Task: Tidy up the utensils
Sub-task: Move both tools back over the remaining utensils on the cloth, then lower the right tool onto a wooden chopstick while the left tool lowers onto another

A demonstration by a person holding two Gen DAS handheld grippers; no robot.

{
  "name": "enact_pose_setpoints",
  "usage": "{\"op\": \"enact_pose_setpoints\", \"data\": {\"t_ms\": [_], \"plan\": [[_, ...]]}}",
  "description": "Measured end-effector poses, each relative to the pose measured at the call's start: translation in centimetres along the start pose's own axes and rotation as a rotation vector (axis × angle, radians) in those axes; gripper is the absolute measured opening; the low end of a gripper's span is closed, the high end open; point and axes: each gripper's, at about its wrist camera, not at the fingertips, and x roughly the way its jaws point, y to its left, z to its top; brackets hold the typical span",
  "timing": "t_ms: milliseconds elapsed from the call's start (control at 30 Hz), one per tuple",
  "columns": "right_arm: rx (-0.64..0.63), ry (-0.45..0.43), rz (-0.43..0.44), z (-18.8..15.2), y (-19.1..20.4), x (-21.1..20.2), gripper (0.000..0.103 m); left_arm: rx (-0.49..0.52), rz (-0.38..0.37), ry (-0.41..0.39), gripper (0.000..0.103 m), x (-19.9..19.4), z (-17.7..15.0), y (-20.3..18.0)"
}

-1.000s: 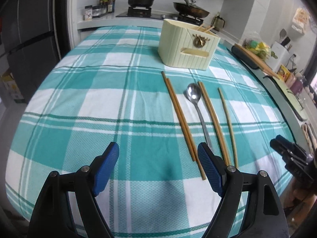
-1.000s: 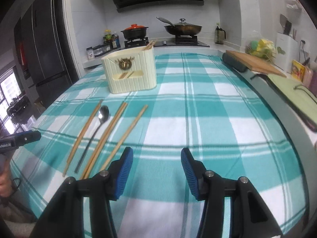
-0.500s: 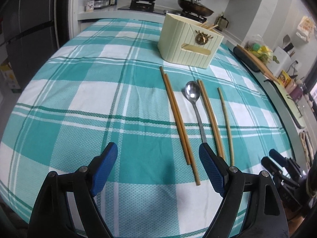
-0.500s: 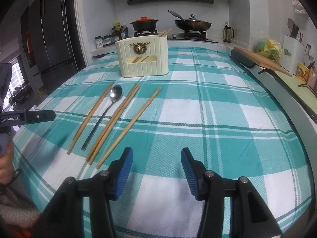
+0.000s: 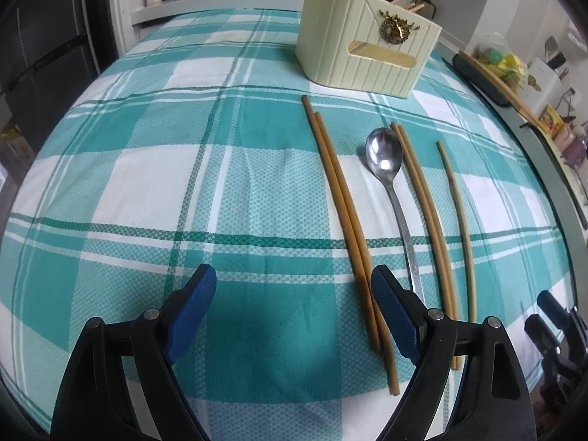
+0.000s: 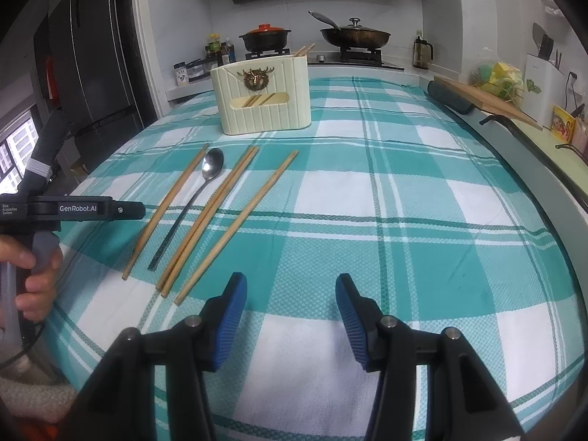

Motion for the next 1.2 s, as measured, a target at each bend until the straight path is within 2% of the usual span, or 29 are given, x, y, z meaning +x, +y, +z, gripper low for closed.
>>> {"op": "enact_pose_setpoints", "data": {"t_ms": [533,633,833,933,1033,1133,1200], "plan": [[0.001,0.009,0.001,-0.1,0.0,0.3,0.051,0.060,0.105,-0.032,0.090,1.5,0.5,-1.4],[0.003,0.021,-0.003,0.0,0.0,0.6,0.051,0.060,0.107,-0.044,0.087,1.7,0.8,-1.4],[-0.005,0.049,0.057,3.0,1.0,2.5,0.051,0.066,0.104,-0.073,0.067,2.0,1.6,-1.8],[-0.028,0.074,0.073,5.0,2.3,4.8,0.051,0.070,0.098,-0.082,0.049,2.0,1.8,-2.0],[-0.067,0.100,0.045,5.9,3.8,7.2,0.033,0.070,0.112,-0.091,0.036,1.9,1.7,-2.4],[-0.066,0.147,0.038,5.8,4.6,9.1,0.027,0.089,0.123,-0.103,0.017,1.7,1.3,-2.8],[-0.101,0.129,0.002,5.5,5.2,9.1,0.022,0.092,0.141,-0.107,0.007,1.6,1.1,-2.9]]}}
